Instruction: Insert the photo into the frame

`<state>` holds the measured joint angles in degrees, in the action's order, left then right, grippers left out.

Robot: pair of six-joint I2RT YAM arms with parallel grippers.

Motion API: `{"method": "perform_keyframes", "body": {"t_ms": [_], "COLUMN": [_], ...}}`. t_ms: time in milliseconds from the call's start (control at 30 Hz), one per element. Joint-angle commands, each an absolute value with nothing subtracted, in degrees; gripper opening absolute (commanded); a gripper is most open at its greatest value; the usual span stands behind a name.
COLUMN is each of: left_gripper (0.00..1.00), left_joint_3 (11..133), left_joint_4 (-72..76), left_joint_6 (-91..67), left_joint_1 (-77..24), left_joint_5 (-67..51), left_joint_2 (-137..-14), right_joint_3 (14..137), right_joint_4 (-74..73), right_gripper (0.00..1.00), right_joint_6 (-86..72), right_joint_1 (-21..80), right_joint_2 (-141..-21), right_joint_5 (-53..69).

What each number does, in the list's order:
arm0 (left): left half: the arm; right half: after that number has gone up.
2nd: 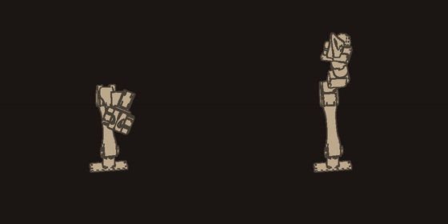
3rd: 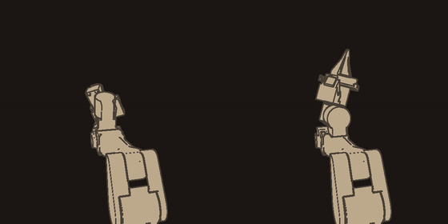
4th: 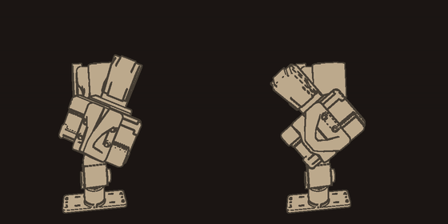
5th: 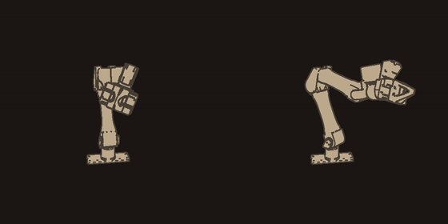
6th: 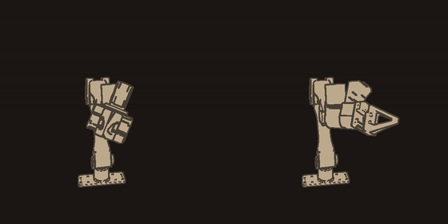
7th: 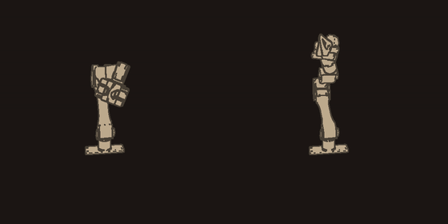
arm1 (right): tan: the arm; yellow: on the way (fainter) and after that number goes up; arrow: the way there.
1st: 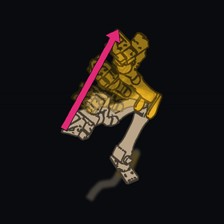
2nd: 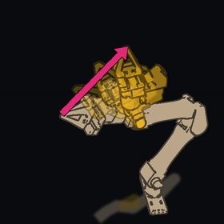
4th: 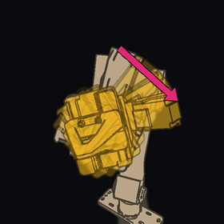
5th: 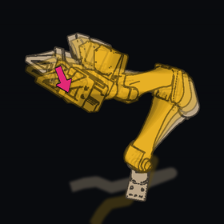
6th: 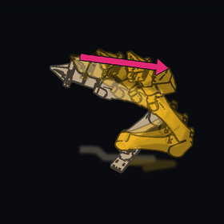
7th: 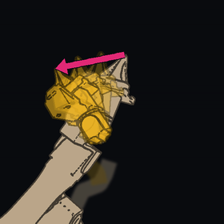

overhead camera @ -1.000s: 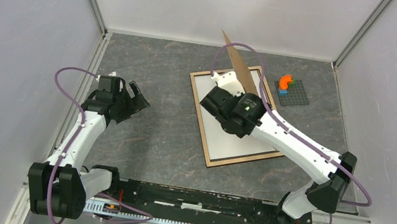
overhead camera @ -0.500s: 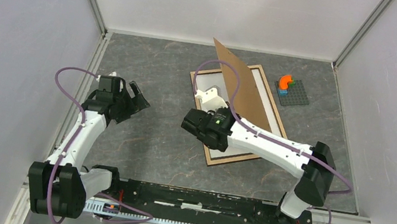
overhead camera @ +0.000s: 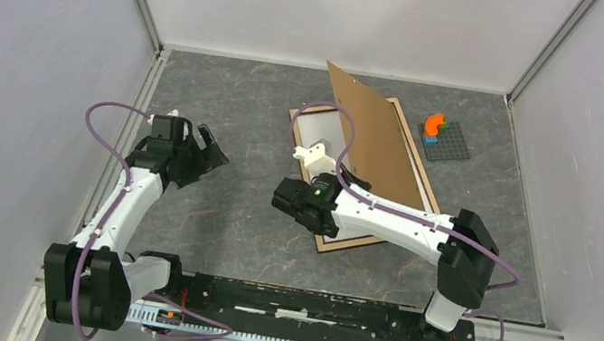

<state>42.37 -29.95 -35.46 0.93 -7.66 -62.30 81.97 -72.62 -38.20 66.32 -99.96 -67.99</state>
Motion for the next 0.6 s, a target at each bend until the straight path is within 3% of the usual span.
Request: {"method": "perform_keyframes", "body": {"t_ms": [0, 567], "left_gripper": [1.0, 1.0], "left_joint_3": [42.81, 42.26], "left_joint_4": [-28.55, -28.55], "left_joint_6": [-33.13, -33.05], "left_joint_1": [0.68, 0.7], "left_joint_5": [-8.4, -8.71], "left_joint_2": [-62.38, -61.97], "right_joint_3": [81.3, 78.4], "right_joint_4": [-71.81, -70.55], "right_gripper": [0.0, 0.0], "right_joint_6": [-41.58, -40.24], "right_joint_1": [66.51, 66.53], "right_joint_2": [-101.0, -106.07], "right_joint_5": [-77.06, -76.87]}}
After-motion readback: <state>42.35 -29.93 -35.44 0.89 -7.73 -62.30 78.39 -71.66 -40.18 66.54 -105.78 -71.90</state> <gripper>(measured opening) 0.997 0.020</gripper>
